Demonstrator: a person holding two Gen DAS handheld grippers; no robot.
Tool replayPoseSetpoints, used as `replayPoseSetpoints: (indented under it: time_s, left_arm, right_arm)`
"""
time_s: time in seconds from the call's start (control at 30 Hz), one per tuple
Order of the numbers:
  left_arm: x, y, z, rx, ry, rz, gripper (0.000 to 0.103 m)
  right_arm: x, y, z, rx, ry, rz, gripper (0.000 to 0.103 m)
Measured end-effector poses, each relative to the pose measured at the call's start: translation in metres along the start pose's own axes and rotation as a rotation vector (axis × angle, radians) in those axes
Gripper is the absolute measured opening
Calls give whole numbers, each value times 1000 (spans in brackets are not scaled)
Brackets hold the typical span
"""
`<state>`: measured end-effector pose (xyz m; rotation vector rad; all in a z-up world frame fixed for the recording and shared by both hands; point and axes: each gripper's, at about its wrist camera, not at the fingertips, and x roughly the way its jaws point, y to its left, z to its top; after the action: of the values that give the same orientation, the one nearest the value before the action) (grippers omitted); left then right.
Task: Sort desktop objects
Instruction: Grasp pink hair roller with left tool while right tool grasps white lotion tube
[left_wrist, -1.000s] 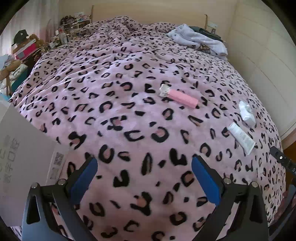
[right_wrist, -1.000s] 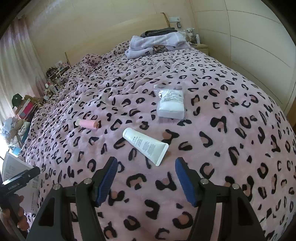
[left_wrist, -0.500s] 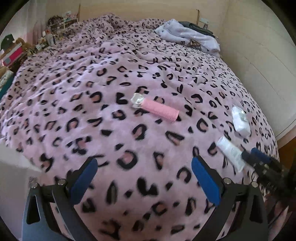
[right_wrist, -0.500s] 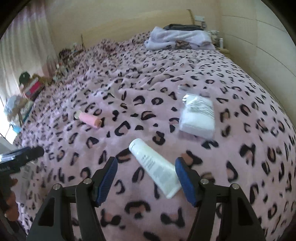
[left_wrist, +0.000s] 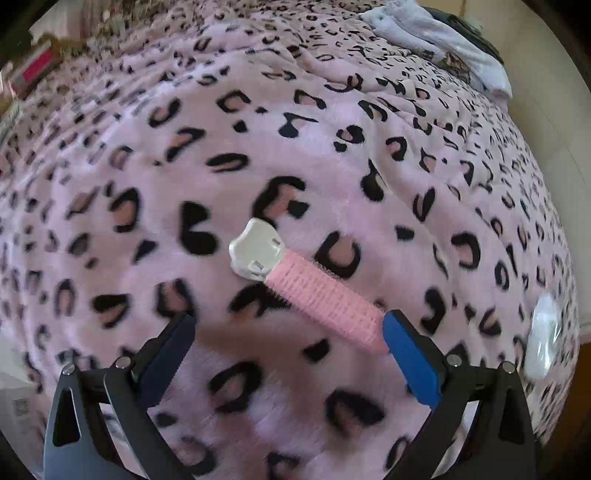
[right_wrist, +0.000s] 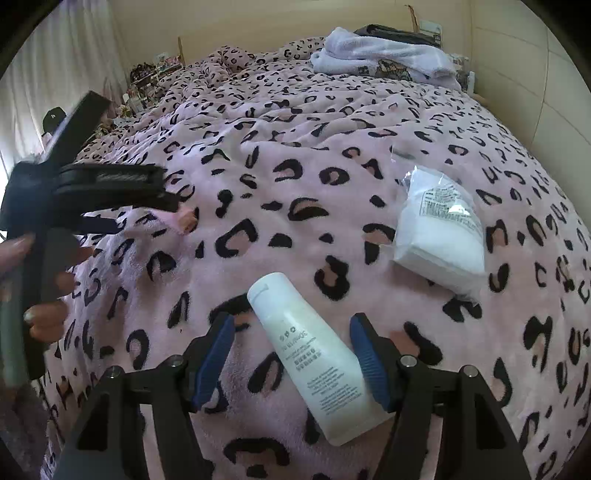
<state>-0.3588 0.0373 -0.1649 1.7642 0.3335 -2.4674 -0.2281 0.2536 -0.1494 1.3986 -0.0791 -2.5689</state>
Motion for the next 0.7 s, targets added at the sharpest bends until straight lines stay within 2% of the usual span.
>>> replayPoseSetpoints:
  time_s: [0.23, 0.43, 0.5, 0.6, 0.63, 0.67, 0.7]
  left_arm:
    - [22, -10, 12, -49, 28, -19, 103]
    - [26, -20, 11, -34, -20, 24, 102]
    - [25, -20, 10, -32, -39, 24, 98]
    - [22, -22, 8, -15, -63, 7, 82]
    - [21, -24, 8, -4, -70, -2, 67]
    - [20, -28, 7, 9, -70, -23, 57]
    - [19, -31, 7, 18, -74, -20, 55]
  right_arm:
    - [11, 1, -1, -27, 8, -21, 67]
    - [15, 3, 0, -48, -6, -34, 67]
    - [15, 5, 0, -54, -12, -41, 65]
    - [14, 3, 0, -42, -20, -46, 54]
    - [13, 2, -1, -33, -21, -39, 50]
    - [13, 0, -1, -24, -20, -33, 47]
    - [12, -1, -2, -15, -20, -28, 45]
